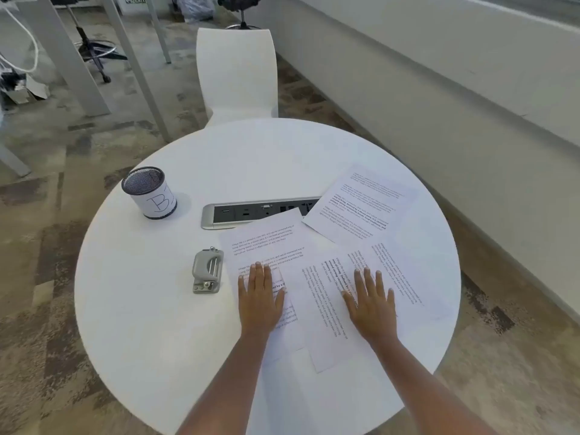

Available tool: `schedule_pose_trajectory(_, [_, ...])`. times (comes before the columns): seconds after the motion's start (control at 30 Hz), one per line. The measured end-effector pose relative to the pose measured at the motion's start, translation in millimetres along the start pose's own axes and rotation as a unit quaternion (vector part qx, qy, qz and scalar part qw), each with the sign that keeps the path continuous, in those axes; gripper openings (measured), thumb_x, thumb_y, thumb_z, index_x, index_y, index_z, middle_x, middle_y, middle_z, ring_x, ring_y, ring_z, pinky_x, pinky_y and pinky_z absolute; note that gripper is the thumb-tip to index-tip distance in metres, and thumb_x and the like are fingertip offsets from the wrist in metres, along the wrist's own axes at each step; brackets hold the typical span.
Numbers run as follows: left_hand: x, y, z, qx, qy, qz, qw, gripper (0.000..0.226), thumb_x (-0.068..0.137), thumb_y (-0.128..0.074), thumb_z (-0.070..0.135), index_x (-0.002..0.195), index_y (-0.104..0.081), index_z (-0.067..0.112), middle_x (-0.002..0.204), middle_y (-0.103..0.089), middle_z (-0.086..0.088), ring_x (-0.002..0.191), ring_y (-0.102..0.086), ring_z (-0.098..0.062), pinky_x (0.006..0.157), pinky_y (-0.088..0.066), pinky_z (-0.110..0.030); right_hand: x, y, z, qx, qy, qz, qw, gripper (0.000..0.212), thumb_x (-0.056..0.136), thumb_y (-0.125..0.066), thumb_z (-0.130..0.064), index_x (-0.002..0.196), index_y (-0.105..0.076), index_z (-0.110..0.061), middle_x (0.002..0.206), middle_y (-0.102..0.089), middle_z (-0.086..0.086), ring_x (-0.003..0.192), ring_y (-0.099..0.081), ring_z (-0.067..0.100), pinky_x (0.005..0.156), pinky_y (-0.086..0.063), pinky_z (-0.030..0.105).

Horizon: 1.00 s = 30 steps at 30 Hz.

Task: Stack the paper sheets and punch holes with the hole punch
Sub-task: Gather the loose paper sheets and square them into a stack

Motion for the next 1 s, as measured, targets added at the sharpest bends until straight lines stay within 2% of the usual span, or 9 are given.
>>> schedule_pose_trajectory(0.23, [2, -8, -3, -0.005, -0.006, -0.009, 1.0, 0.066, 0.097, -0.026, 0.043, 0.148, -0.006, 0.008, 0.159, -0.005, -0.012, 0.146, -0.008, -0.024, 0.118, -0.008, -0.045, 2, -9, 7, -0.017, -0.028, 0.014, 0.999, 0.122, 0.05, 0.048, -0.062, 0.147, -0.012, -0.022, 0.158, -0.013, 0.003, 0.145, -0.012, 0.025, 0.113, -0.021, 0.048])
schedule_pose_trajectory(0.3, [1, 0, -2, -0.003, -0.012, 0.005, 1.0, 0.066, 0.093, -0.042, 0.041, 0.145, -0.023, 0.004, 0.154, -0.023, -0.017, 0.142, -0.026, -0.029, 0.115, -0.021, -0.049, 2, -10, 5, -0.011, -0.035, 0.012, 0.999, 0.123, 0.049, 0.048, -0.063, 0.147, -0.012, -0.022, 0.158, -0.012, 0.003, 0.145, -0.011, 0.025, 0.113, -0.02, 0.048])
schedule_pose_trajectory(0.4, [-4, 9, 3, 0.014, -0.037, 0.025, 0.999, 0.057, 0.078, -0.065, 0.035, 0.122, -0.059, -0.001, 0.128, -0.059, -0.02, 0.115, -0.06, -0.031, 0.09, -0.05, -0.052, 1, -10, 3, -0.004, -0.034, 0.01, 0.999, 0.122, 0.049, 0.048, -0.063, 0.148, -0.011, -0.022, 0.158, -0.011, 0.003, 0.145, -0.01, 0.025, 0.114, -0.018, 0.048])
schedule_pose_trajectory(0.63, [-6, 9, 0, 0.023, -0.051, 0.021, 0.998, 0.074, 0.096, -0.007, 0.042, 0.113, -0.066, 0.0, 0.119, -0.067, -0.018, 0.106, -0.066, -0.029, 0.082, -0.055, -0.048, -3, -6, -2, 0.047, -0.036, 0.005, 0.998, 0.108, 0.069, 0.031, -0.066, 0.145, -0.026, -0.016, 0.154, -0.026, 0.01, 0.142, -0.023, 0.034, 0.11, -0.023, 0.055])
schedule_pose_trajectory(0.67, [-5, 10, 0, 0.03, -0.05, 0.013, 0.998, 0.07, 0.097, -0.014, 0.043, 0.111, -0.066, 0.0, 0.117, -0.067, -0.018, 0.104, -0.067, -0.029, 0.08, -0.056, -0.048, -3, -4, -3, 0.043, -0.039, -0.005, 0.998, 0.103, 0.074, 0.026, -0.064, 0.142, -0.033, -0.014, 0.15, -0.033, 0.012, 0.138, -0.031, 0.036, 0.107, -0.029, 0.057])
schedule_pose_trajectory(0.73, [-3, 16, 2, 0.046, -0.045, 0.024, 0.998, 0.05, 0.083, -0.06, 0.041, 0.108, -0.068, -0.002, 0.114, -0.069, -0.02, 0.101, -0.069, -0.03, 0.077, -0.057, -0.048, -5, -2, -3, 0.052, -0.051, -0.024, 0.997, 0.093, 0.086, 0.013, -0.058, 0.13, -0.051, -0.008, 0.137, -0.052, 0.017, 0.124, -0.049, 0.041, 0.093, -0.042, 0.061])
schedule_pose_trajectory(0.8, [0, 15, 5, 0.034, -0.025, -0.005, 0.999, 0.062, 0.071, -0.075, 0.036, 0.118, -0.061, -0.003, 0.124, -0.061, -0.024, 0.112, -0.062, -0.033, 0.088, -0.053, -0.049, -6, 2, -4, 0.05, -0.048, -0.018, 0.997, 0.095, 0.085, 0.015, -0.059, 0.13, -0.051, -0.008, 0.137, -0.051, 0.018, 0.125, -0.048, 0.042, 0.093, -0.041, 0.062])
schedule_pose_trajectory(0.9, [6, 11, 10, 0.047, -0.01, -0.013, 0.999, 0.06, 0.096, -0.036, 0.036, 0.146, -0.019, 0.006, 0.154, -0.02, -0.021, 0.143, -0.02, -0.032, 0.117, -0.019, -0.045, -4, 11, 0, 0.037, -0.047, -0.019, 0.998, 0.095, 0.086, 0.016, -0.057, 0.127, -0.055, -0.01, 0.134, -0.055, 0.017, 0.123, -0.051, 0.039, 0.089, -0.043, 0.064])
schedule_pose_trajectory(1.0, [17, 16, 23, 0.046, -0.015, 0.001, 0.999, 0.055, 0.098, -0.025, 0.031, 0.148, -0.011, 0.011, 0.157, -0.012, -0.016, 0.146, -0.009, -0.029, 0.119, -0.01, -0.042, -6, 13, 12, 0.052, -0.056, -0.031, 0.997, 0.083, 0.094, 0.005, -0.047, 0.112, -0.067, -0.009, 0.118, -0.066, 0.019, 0.108, -0.062, 0.04, 0.073, -0.049, 0.065])
Point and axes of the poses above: each hand's wrist, its own x-axis towards the middle knuckle, its own y-axis out of the back of the hand, z = x × y, the point moved 7 cm from there along x, towards the middle knuckle
